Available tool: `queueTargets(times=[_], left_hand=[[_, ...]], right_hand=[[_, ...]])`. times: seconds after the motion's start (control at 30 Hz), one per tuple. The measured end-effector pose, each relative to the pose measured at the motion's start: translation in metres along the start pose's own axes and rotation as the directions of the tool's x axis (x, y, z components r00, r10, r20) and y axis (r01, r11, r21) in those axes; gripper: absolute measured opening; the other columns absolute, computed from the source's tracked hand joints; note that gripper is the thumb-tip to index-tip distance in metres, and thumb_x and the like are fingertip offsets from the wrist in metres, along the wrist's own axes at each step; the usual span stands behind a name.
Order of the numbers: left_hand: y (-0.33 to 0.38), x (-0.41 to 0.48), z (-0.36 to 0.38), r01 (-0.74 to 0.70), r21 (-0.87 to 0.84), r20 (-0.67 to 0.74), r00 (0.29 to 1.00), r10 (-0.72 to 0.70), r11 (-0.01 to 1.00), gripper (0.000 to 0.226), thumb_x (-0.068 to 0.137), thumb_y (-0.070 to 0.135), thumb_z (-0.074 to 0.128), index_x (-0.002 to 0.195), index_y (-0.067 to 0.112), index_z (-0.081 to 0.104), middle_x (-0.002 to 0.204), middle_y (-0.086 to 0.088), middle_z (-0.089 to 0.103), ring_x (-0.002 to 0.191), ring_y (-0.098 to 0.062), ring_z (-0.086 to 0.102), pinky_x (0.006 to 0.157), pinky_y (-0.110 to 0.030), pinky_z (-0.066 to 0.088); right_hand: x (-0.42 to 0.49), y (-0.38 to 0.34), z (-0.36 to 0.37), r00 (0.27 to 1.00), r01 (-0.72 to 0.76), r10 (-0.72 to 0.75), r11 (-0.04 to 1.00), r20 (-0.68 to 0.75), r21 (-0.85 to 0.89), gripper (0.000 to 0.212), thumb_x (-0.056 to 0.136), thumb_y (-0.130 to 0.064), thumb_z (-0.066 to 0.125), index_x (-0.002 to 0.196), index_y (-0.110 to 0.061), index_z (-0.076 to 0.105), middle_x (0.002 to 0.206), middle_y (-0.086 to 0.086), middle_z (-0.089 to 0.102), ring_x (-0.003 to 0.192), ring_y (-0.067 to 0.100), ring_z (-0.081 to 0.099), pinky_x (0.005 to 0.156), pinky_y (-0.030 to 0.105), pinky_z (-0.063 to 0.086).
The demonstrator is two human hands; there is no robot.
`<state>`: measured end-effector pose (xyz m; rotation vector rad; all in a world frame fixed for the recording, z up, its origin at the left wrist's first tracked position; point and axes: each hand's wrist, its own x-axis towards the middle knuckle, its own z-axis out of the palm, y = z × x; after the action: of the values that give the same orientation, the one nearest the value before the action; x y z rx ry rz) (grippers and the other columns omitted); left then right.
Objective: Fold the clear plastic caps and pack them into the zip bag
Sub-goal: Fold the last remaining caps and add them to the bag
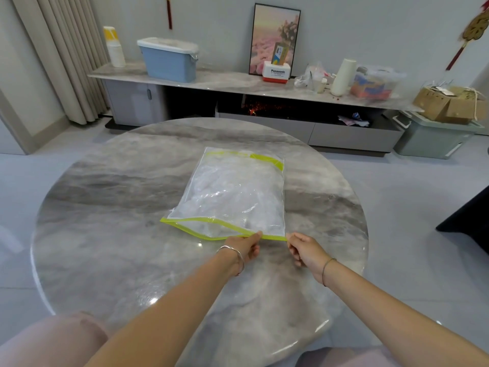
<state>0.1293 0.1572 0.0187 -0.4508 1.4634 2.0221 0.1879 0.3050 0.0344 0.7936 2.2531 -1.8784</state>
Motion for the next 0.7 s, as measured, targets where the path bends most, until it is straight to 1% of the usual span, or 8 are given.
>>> queueTargets(times=[0.13, 0.23, 0.33, 0.4, 0.47, 0.53, 0.6, 0.7], left_hand=[[0.014, 0.004, -0.026, -0.040, -0.012, -0.074, 0.996, 0.040, 0.999, 0.030, 0.085, 0.008, 0.067, 0.063, 0.008, 0.047, 0.049, -0.002, 0.044, 0.030, -0.006, 0.041, 0.035, -0.015, 0.041], [0.016, 0.003, -0.041, -0.075, 0.044, -0.077, 0.994, 0.078, 0.996, 0.032, 0.085, 0.012, 0.068, 0.061, 0.010, 0.047, 0.039, 0.003, 0.044, 0.031, -0.006, 0.040, 0.036, -0.015, 0.038], [0.016, -0.003, -0.049, -0.103, 0.100, -0.085, 0.990, 0.112, 0.990, 0.033, 0.083, 0.013, 0.070, 0.058, 0.008, 0.050, 0.044, 0.000, 0.045, 0.031, -0.006, 0.041, 0.036, -0.015, 0.039], [0.016, -0.007, -0.052, -0.092, 0.106, -0.054, 0.994, 0.098, 0.990, 0.029, 0.083, 0.014, 0.070, 0.061, 0.007, 0.053, 0.050, -0.002, 0.050, 0.034, -0.006, 0.043, 0.037, -0.015, 0.041], [0.017, -0.010, -0.057, -0.047, 0.078, -0.026, 0.998, 0.049, 0.996, 0.021, 0.085, 0.020, 0.068, 0.072, 0.007, 0.058, 0.066, -0.004, 0.059, 0.045, -0.008, 0.049, 0.041, -0.016, 0.045], [0.020, -0.010, -0.063, -0.022, 0.030, -0.050, 0.998, 0.023, 0.999, 0.020, 0.087, 0.024, 0.066, 0.080, 0.006, 0.059, 0.076, -0.006, 0.063, 0.056, -0.011, 0.055, 0.044, -0.017, 0.051], [0.023, -0.009, -0.070, -0.027, -0.033, -0.089, 0.996, 0.024, 0.999, 0.020, 0.088, 0.022, 0.064, 0.083, 0.004, 0.058, 0.078, -0.009, 0.062, 0.056, -0.012, 0.058, 0.044, -0.018, 0.052], [0.021, -0.010, -0.075, -0.037, -0.067, -0.085, 0.996, 0.032, 0.997, 0.018, 0.088, 0.019, 0.064, 0.086, 0.002, 0.059, 0.081, -0.009, 0.064, 0.066, -0.014, 0.060, 0.047, -0.018, 0.052]], right_hand=[[0.007, -0.002, -0.018, 0.998, -0.043, 0.046, 0.997, -0.043, 0.068, 0.035, 0.100, -0.014, 0.045, 0.065, -0.013, 0.043, 0.058, 0.002, 0.035, 0.042, 0.009, 0.027, 0.036, 0.016, 0.023], [0.010, -0.002, -0.024, 0.997, -0.074, 0.075, 0.995, -0.017, 0.070, 0.034, 0.100, -0.013, 0.044, 0.066, -0.011, 0.044, 0.057, 0.003, 0.036, 0.034, 0.007, 0.029, 0.035, 0.016, 0.024], [0.013, -0.004, -0.023, 0.997, -0.069, 0.071, 0.997, -0.036, 0.045, 0.033, 0.099, -0.014, 0.045, 0.066, -0.012, 0.044, 0.057, 0.003, 0.037, 0.033, 0.006, 0.030, 0.037, 0.017, 0.026], [0.014, -0.008, -0.024, 0.996, -0.052, 0.050, 0.998, -0.077, -0.029, 0.033, 0.098, -0.015, 0.046, 0.065, -0.012, 0.045, 0.057, 0.003, 0.040, 0.034, 0.007, 0.031, 0.039, 0.018, 0.027], [0.014, -0.010, -0.025, 0.988, -0.009, -0.020, 0.981, -0.151, -0.193, 0.031, 0.096, -0.014, 0.047, 0.065, -0.012, 0.046, 0.058, 0.003, 0.045, 0.043, 0.010, 0.037, 0.044, 0.022, 0.031], [0.014, -0.014, -0.023, 0.979, 0.012, -0.063, 0.968, -0.196, -0.251, 0.026, 0.095, -0.019, 0.051, 0.071, -0.012, 0.047, 0.062, 0.003, 0.050, 0.051, 0.015, 0.041, 0.053, 0.027, 0.037], [0.013, -0.015, -0.015, 0.979, -0.033, 0.019, 0.997, -0.203, -0.065, 0.023, 0.094, -0.023, 0.055, 0.076, -0.012, 0.047, 0.067, 0.005, 0.052, 0.053, 0.018, 0.044, 0.050, 0.028, 0.043], [0.009, -0.015, 0.006, 0.976, -0.127, 0.172, 0.946, -0.130, 0.297, 0.017, 0.094, -0.018, 0.056, 0.081, -0.009, 0.052, 0.068, 0.009, 0.052, 0.045, 0.016, 0.046, 0.035, 0.019, 0.044]])
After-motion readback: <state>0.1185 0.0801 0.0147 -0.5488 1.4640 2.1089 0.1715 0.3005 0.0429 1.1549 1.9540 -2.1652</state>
